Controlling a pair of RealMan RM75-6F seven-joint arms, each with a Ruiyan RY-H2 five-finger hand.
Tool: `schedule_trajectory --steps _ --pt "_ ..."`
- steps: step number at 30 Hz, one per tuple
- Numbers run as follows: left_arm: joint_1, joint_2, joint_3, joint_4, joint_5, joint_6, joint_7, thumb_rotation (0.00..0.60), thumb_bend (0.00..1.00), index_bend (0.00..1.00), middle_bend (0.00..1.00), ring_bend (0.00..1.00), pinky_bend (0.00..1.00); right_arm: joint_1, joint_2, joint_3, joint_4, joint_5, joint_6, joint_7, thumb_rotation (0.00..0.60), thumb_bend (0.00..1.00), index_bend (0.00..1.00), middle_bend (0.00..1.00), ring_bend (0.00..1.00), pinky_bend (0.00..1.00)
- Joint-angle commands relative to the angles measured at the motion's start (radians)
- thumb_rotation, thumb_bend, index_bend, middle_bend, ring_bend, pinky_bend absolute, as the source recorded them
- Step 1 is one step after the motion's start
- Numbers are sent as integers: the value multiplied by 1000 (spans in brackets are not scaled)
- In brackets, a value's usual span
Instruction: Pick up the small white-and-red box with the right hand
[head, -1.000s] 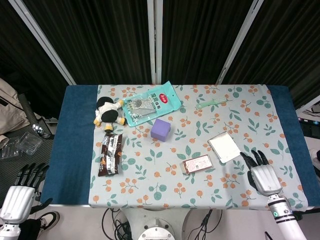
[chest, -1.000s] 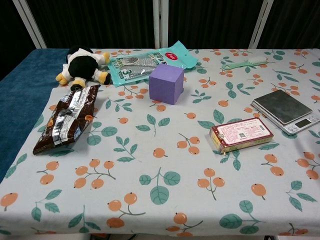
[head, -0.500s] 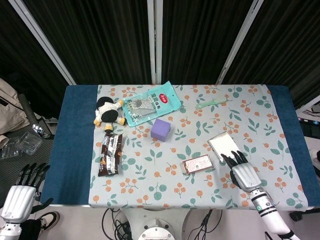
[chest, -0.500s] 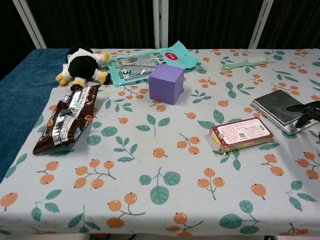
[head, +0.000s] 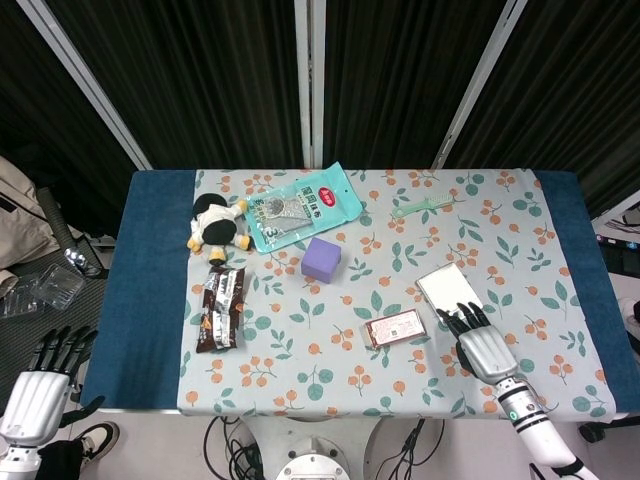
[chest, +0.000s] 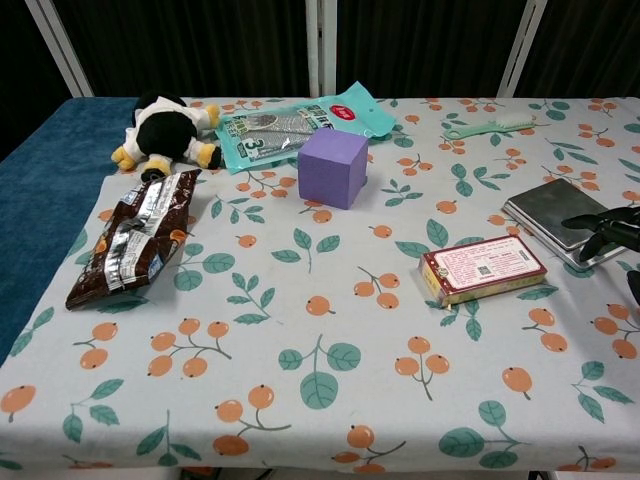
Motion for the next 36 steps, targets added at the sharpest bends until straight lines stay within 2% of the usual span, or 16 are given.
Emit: schedule_trajectory --steps 1,9,14,16,19,22,27,36 --pt "0 2 0 0 -1 -1 0 600 107 100 61 0 58 4 -3 -2 3 4 -7 -1 600 744 0 245 0 0" --pt "0 3 0 -3 0 -1 1 600 106 100 60 0 58 10 7 -9 -10 3 -8 9 600 752 0 244 0 0" --pt "-1 6 0 -8 3 1 3 600 106 100 60 0 57 9 23 -7 -44 -56 67 21 600 720 0 209 0 0" --pt "-2 6 0 -9 5 0 4 600 106 100 60 0 58 18 29 -1 -60 -73 80 10 600 637 0 169 0 0" --pt "-3 6 1 -12 7 -1 7 600 106 100 61 0 59 43 34 14 -88 -71 57 -40 600 363 0 76 0 0" --pt "-1 9 2 -14 6 0 7 600 106 100 61 0 60 76 28 33 -111 -53 13 -93 600 171 0 44 0 0" --pt "2 12 1 -13 0 2 1 600 107 100 61 0 61 138 13 65 -144 24 -105 -196 600 90 0 26 0 0" --pt "8 11 2 2 -8 6 -14 600 106 100 61 0 61 211 -50 98 -144 103 -192 -282 600 87 0 95 0 16"
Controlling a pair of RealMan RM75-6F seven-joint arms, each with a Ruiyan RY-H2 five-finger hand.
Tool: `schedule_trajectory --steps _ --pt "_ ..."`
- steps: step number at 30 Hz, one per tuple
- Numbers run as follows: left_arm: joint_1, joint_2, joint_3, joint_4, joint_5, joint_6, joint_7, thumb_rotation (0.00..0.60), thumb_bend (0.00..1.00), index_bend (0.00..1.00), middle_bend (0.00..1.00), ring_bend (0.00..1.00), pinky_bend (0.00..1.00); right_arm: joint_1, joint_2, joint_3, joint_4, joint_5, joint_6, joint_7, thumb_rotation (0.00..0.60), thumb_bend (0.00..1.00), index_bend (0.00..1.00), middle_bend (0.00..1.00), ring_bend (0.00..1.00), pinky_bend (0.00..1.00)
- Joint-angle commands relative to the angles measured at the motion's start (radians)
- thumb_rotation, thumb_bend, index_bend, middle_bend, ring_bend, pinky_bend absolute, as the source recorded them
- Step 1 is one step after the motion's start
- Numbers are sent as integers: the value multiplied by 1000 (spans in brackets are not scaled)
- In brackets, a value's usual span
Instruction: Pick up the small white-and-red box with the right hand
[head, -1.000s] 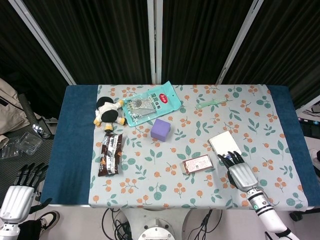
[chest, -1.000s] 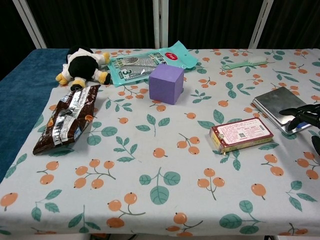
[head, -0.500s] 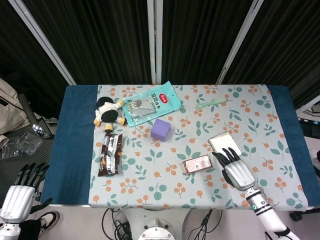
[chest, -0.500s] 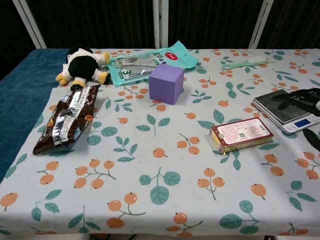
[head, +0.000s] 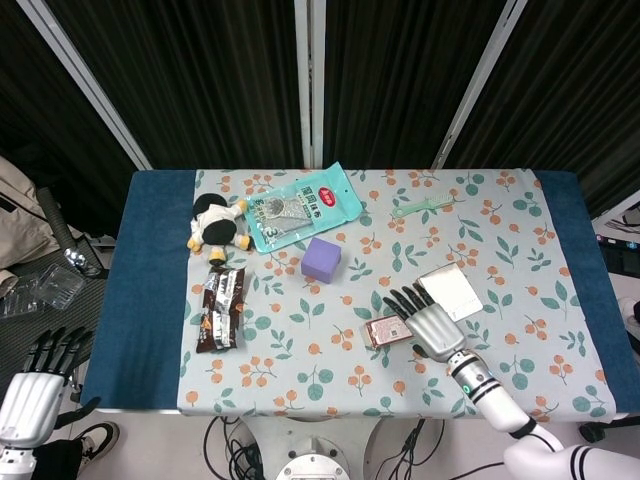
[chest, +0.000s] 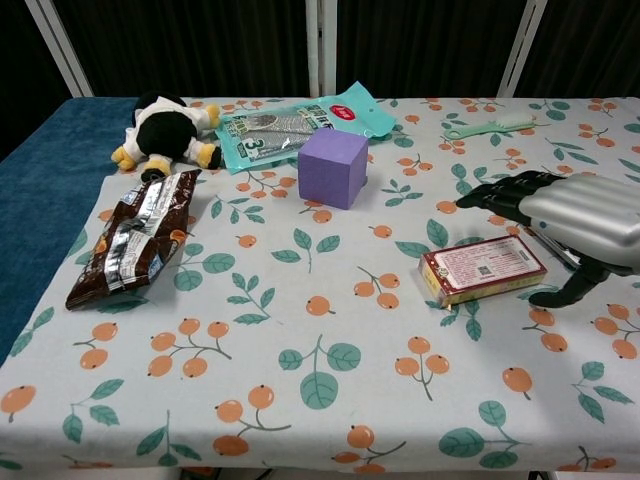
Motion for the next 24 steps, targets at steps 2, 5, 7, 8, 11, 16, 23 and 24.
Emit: schedule_trajectory --steps 2,5,7,8,11,16,23,24 --pt "1 -2 0 6 -2 1 -7 600 106 101 61 0 62 23 -23 9 3 36 -33 -15 600 103 0 121 6 41" --pt "2 -3 0 10 -2 1 -12 600 106 101 61 0 61 38 -34 12 -1 71 -61 -16 600 124 0 139 21 86" --pt "2 -3 0 12 -2 2 -15 600 107 101 61 0 62 46 -43 12 2 80 -65 -19 600 136 0 156 39 117" --pt "2 -4 0 13 -2 2 -16 600 106 101 61 0 61 48 -48 11 4 82 -64 -20 600 145 1 172 57 138" --pt "3 -4 0 16 -3 2 -19 600 106 101 60 0 61 52 -59 6 10 83 -56 -22 600 171 78 255 152 244" --pt "4 -6 0 19 -3 3 -22 600 107 101 61 0 63 57 -63 -5 14 91 -47 -39 600 223 269 385 297 430" --pt "4 -7 1 20 -2 3 -22 600 107 101 61 0 66 52 -52 -8 3 68 4 -19 600 270 384 433 369 484" --pt "5 -7 0 19 -2 4 -21 600 107 101 61 0 67 51 -47 -5 0 63 13 -11 600 270 388 435 372 486"
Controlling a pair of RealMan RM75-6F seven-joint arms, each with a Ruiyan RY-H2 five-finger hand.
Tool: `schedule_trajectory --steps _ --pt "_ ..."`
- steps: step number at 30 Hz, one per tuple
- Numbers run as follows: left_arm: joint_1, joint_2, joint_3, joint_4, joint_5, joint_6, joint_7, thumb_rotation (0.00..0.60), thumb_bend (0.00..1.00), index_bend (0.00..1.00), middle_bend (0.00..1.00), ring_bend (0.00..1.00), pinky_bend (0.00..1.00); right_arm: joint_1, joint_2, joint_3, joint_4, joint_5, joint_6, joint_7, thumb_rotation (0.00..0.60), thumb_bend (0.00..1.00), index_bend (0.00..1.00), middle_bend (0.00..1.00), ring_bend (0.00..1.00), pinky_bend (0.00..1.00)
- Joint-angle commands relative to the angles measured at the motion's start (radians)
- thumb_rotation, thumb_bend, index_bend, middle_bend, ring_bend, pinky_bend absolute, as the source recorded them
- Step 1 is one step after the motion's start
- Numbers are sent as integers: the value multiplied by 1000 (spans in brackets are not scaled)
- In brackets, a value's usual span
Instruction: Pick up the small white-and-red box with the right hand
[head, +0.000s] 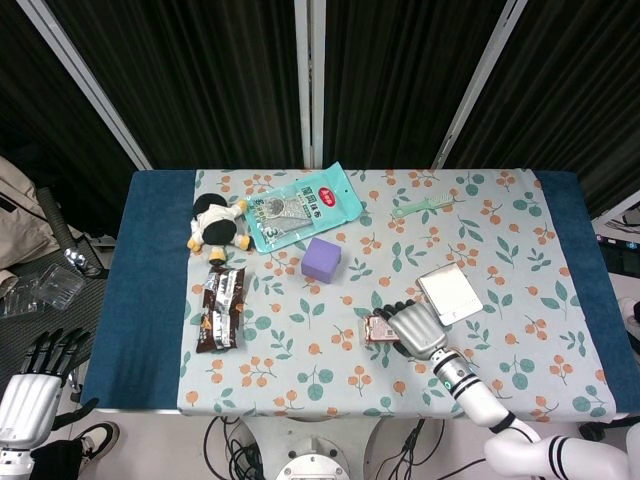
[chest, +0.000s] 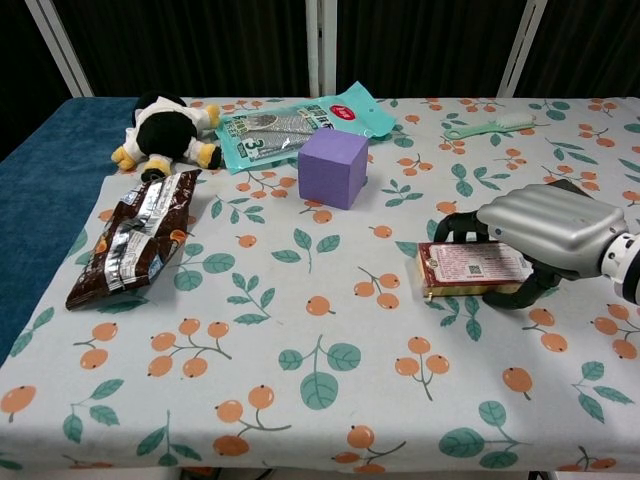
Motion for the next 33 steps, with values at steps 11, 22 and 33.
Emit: schedule_trajectory --steps 11,22,33 --pt "-2 -1 0 -1 2 -3 1 600 107 101 60 0 69 -36 140 70 -6 20 127 102 600 270 390 434 370 485" --pt "-15 7 -1 -23 8 -22 26 600 107 101 61 0 69 -33 142 78 136 143 39 155 600 269 386 421 369 462" --pt "-22 14 0 -51 3 -42 57 600 106 101 61 0 69 -3 110 66 208 123 -33 265 600 108 137 229 116 251"
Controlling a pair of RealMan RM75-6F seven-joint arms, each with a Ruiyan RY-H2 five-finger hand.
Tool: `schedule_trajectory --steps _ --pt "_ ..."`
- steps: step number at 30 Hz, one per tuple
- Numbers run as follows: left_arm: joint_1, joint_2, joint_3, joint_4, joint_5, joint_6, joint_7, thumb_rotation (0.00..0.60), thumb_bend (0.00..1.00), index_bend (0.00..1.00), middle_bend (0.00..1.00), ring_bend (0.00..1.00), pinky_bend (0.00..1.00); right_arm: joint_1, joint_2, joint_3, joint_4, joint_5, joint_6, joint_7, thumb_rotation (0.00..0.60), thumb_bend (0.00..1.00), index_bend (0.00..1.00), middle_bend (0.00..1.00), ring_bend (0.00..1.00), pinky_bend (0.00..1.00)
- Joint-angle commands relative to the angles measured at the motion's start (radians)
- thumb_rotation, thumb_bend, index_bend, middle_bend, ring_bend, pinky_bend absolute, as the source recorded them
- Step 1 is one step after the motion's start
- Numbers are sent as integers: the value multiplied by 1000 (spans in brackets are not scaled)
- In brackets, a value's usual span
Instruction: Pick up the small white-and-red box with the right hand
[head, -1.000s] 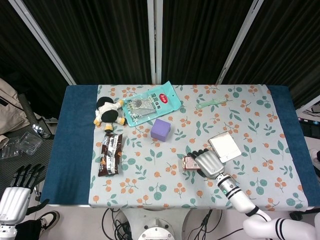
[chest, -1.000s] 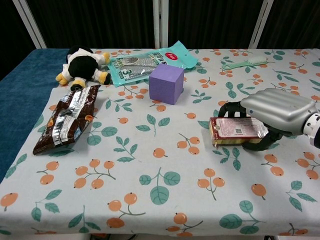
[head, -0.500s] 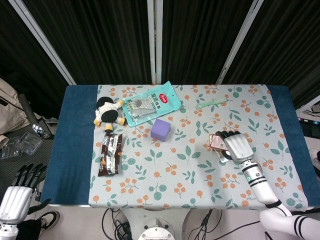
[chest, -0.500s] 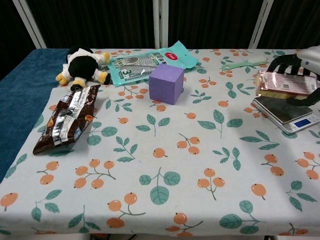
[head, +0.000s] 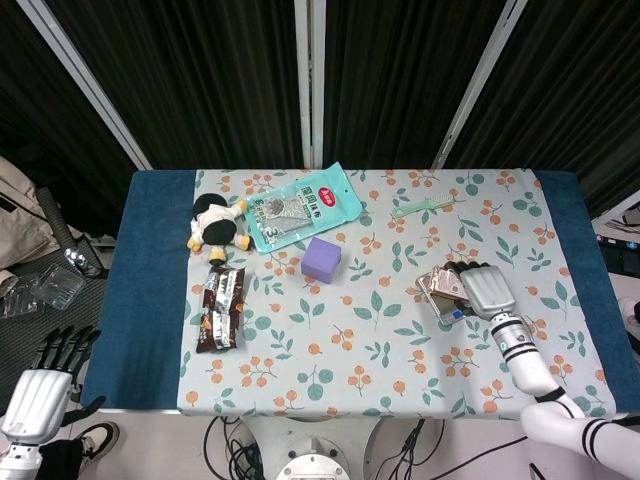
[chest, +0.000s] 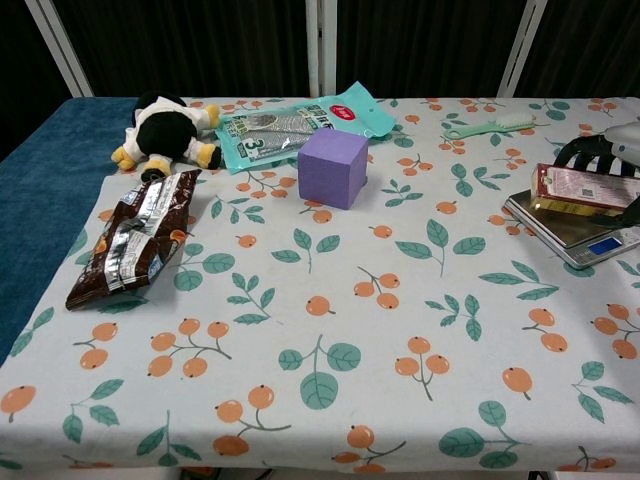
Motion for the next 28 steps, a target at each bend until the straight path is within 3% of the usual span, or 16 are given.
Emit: schedule_trajectory --steps 1,4,12,15,21,24,28 --pt "-2 0 0 -2 -1 -3 2 600 106 101 60 0 69 6 8 -7 3 -27 -15 57 600 79 83 186 67 190" --pt "-3 1 0 -4 -2 -6 4 600 107 101 61 0 69 7 20 -11 -1 -46 -17 100 600 22 0 40 0 21" --pt "3 1 2 -2 -1 5 1 600 106 101 61 0 69 -12 60 -23 -56 -85 36 117 600 16 0 0 0 0" --pt "7 0 2 -1 1 13 -2 600 106 101 60 0 69 -60 116 -50 -140 -158 145 111 600 21 0 0 0 0" --pt "5 8 -7 -5 -3 21 -9 600 106 101 61 0 69 -253 221 -160 -276 -321 470 -5 600 26 0 0 0 0" --pt "-1 6 -14 1 -10 14 -15 600 106 101 61 0 69 -360 226 -186 -286 -301 590 -51 600 28 0 0 0 0" --pt "-14 1 -20 11 -14 -3 -20 600 107 95 60 0 67 -449 241 -210 -296 -252 641 -40 600 41 0 0 0 0"
